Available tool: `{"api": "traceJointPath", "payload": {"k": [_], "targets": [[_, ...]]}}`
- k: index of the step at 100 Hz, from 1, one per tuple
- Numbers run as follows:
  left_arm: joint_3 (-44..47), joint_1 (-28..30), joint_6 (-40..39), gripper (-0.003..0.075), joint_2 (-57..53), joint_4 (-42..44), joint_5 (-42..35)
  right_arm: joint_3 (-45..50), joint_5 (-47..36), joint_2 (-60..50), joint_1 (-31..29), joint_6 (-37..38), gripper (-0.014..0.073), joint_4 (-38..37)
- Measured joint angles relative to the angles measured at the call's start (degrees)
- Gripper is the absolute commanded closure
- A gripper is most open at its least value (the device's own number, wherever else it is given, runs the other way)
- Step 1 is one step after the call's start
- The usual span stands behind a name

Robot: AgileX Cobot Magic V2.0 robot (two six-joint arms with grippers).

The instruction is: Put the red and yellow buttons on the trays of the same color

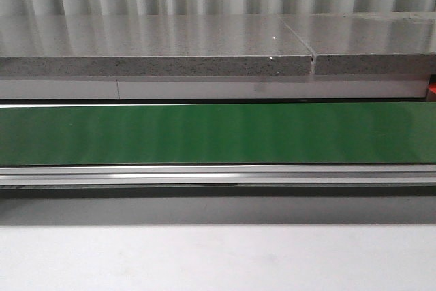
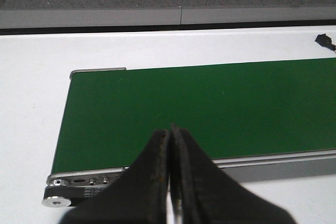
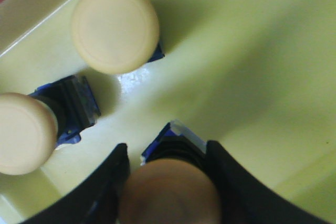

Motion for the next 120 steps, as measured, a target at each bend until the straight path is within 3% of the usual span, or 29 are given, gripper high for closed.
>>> {"api": "traceJointPath", "payload": {"k": [59, 66, 89, 120], "targets": [[0.0, 0.0, 0.0, 0.074, 0.0, 0.0, 0.0, 0.66, -2.69, 5.16, 0.0, 0.0, 0.0384, 1.18], [0.0, 0.0, 0.0, 0.074, 0.0, 0.0, 0.0, 0.55, -2.69, 5.25, 0.0, 0.0, 0.034, 1.3], [0.0, 0.0, 0.0, 0.074, 0.0, 0.0, 0.0, 0.55, -2.25, 5.86, 0.0, 0.0, 0.0056, 1.39], [0.0, 0.0, 0.0, 0.074, 0.0, 0.0, 0.0, 0.55, -1.69, 0.61, 0.0, 0.0, 0.0041, 1.39]]}}
